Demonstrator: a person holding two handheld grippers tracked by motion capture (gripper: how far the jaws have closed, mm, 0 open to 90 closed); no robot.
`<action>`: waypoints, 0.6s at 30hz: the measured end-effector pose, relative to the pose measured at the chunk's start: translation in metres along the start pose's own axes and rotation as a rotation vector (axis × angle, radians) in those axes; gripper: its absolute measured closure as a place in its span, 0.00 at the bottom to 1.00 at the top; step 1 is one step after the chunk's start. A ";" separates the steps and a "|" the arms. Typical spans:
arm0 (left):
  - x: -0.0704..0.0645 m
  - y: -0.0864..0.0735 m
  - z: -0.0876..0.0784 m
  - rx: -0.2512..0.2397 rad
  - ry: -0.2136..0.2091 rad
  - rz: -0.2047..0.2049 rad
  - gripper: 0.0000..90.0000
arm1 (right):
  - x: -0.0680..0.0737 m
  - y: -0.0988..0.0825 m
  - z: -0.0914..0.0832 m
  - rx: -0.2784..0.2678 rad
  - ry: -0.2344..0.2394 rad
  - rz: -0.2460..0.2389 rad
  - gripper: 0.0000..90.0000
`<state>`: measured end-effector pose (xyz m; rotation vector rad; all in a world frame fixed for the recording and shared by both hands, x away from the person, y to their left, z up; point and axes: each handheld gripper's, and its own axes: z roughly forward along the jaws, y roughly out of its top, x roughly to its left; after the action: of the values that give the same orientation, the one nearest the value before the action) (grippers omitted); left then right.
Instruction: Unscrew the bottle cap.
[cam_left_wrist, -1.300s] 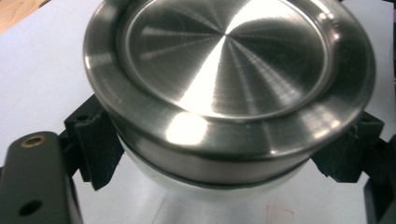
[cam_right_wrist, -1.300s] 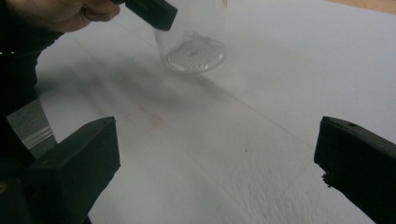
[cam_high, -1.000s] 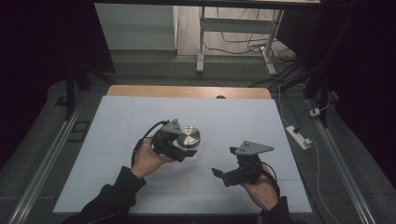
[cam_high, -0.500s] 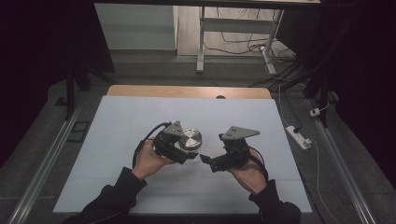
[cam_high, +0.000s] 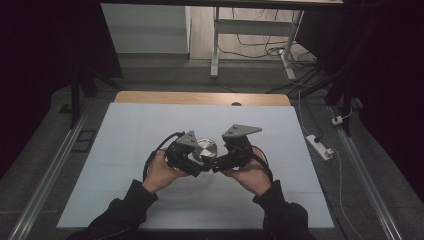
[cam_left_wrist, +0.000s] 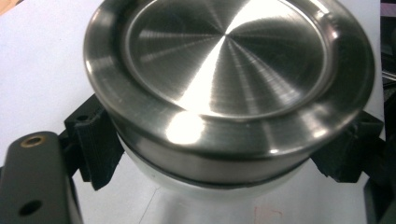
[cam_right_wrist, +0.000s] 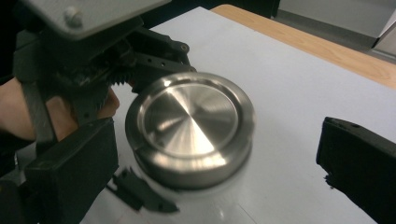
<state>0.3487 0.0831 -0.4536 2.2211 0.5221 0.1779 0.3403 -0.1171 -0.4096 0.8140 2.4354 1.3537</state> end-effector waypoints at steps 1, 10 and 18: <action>0.000 0.000 0.000 0.002 0.002 -0.002 0.18 | 0.000 0.000 0.000 0.000 0.000 0.000 0.00; 0.000 0.000 0.001 0.005 0.009 -0.011 0.18 | 0.003 0.002 0.021 0.026 0.019 -0.024 0.13; 0.001 0.000 0.000 0.014 -0.010 0.001 0.18 | 0.003 0.000 0.022 0.028 0.069 -0.062 0.20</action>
<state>0.3498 0.0836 -0.4540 2.2345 0.5185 0.1640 0.3476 -0.0997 -0.4208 0.7034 2.5157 1.3500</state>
